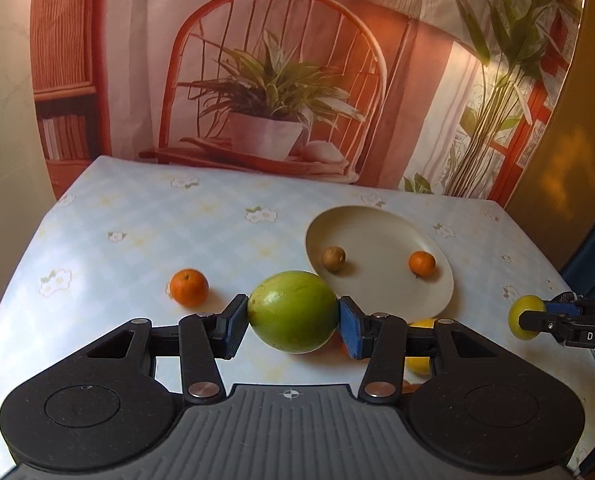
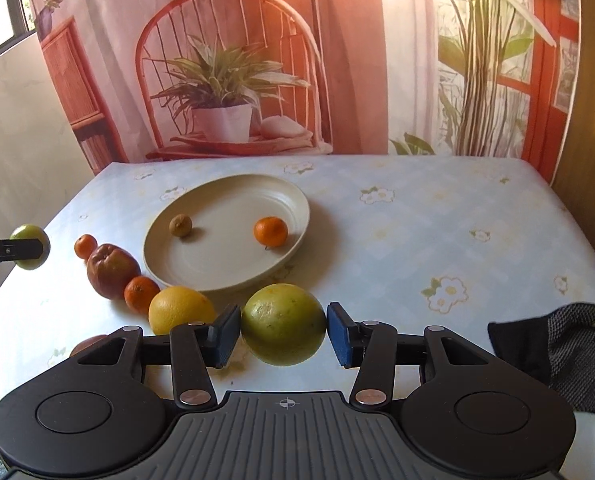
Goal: Organize fruits
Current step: 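Grasp the yellow-green citrus with the right gripper while the left gripper lifts the lime, then lower lime and yellow-green citrus onto the plate and open both grippers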
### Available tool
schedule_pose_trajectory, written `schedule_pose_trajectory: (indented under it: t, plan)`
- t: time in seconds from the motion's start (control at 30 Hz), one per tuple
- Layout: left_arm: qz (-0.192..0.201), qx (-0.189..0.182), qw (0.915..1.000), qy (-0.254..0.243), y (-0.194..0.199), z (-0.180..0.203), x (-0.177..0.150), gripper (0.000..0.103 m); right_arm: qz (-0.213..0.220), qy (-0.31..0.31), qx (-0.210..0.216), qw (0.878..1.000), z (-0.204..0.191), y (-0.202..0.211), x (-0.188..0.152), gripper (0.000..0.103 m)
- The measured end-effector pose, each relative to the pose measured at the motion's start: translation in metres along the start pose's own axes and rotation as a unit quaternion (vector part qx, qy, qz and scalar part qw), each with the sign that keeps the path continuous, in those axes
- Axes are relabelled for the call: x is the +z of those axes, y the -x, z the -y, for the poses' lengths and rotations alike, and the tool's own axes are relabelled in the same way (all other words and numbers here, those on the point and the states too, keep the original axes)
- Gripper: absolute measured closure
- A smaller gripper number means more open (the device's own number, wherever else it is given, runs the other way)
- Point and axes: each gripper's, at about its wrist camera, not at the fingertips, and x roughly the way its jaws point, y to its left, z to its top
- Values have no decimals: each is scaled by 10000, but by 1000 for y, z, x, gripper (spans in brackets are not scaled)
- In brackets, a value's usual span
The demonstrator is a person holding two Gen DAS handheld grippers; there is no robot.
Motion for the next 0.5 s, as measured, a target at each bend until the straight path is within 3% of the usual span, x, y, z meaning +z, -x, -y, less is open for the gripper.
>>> schedule_pose_trajectory:
  t: [0.3, 0.5]
  plan:
    - [181, -109, 9994, -264, -20, 14, 42, 52, 52, 322, 74, 9994, 0, -21, 40, 59]
    - [-102, -201, 9990, -398, -60, 18, 51, 52, -298, 516, 213, 9980, -10, -62, 46, 59]
